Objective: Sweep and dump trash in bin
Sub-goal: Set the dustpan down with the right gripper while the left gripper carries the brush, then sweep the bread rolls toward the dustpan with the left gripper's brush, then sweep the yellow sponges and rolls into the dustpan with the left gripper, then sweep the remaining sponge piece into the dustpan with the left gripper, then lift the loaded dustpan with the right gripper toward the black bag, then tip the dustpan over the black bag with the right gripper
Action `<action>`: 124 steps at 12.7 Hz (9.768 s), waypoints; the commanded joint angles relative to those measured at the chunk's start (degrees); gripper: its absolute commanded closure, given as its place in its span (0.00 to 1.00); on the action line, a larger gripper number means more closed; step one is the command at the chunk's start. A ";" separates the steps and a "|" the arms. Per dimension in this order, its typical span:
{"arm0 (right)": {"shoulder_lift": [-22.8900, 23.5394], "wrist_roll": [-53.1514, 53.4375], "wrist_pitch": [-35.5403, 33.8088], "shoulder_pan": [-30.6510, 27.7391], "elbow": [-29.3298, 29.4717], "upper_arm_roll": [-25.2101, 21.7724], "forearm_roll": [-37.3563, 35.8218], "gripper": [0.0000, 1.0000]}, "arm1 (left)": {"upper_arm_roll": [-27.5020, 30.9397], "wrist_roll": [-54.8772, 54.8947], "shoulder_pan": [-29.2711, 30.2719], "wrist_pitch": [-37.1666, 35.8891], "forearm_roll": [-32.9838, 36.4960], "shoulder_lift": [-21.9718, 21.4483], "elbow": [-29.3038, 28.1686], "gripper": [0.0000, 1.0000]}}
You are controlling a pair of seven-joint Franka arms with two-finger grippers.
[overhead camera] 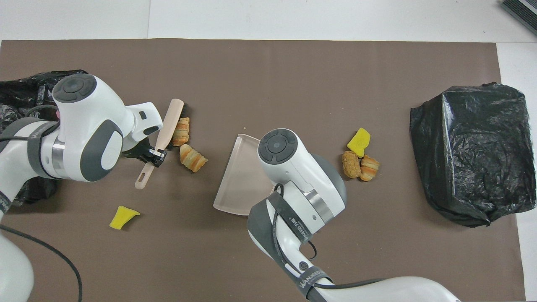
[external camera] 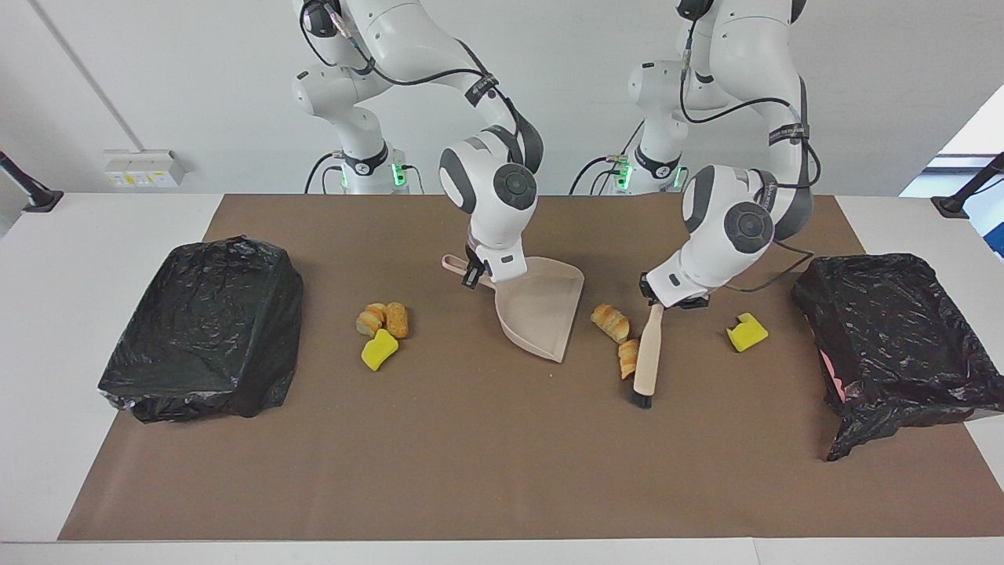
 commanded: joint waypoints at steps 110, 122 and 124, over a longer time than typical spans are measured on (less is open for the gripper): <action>-15.75 -5.49 -13.37 -17.78 -0.09 -0.49 -3.22 1.00 | -0.25 -52.37 -26.18 4.45 -3.18 -25.07 -23.43 1.00; -17.00 -41.85 -11.01 -56.38 6.42 -1.63 -5.92 1.00 | -0.34 -62.05 -44.12 16.41 -6.17 -26.31 -33.01 1.00; -11.23 -48.87 -7.67 -60.85 10.79 -1.72 -7.09 1.00 | -0.34 -61.44 -44.56 16.67 -6.78 -25.78 -33.11 1.00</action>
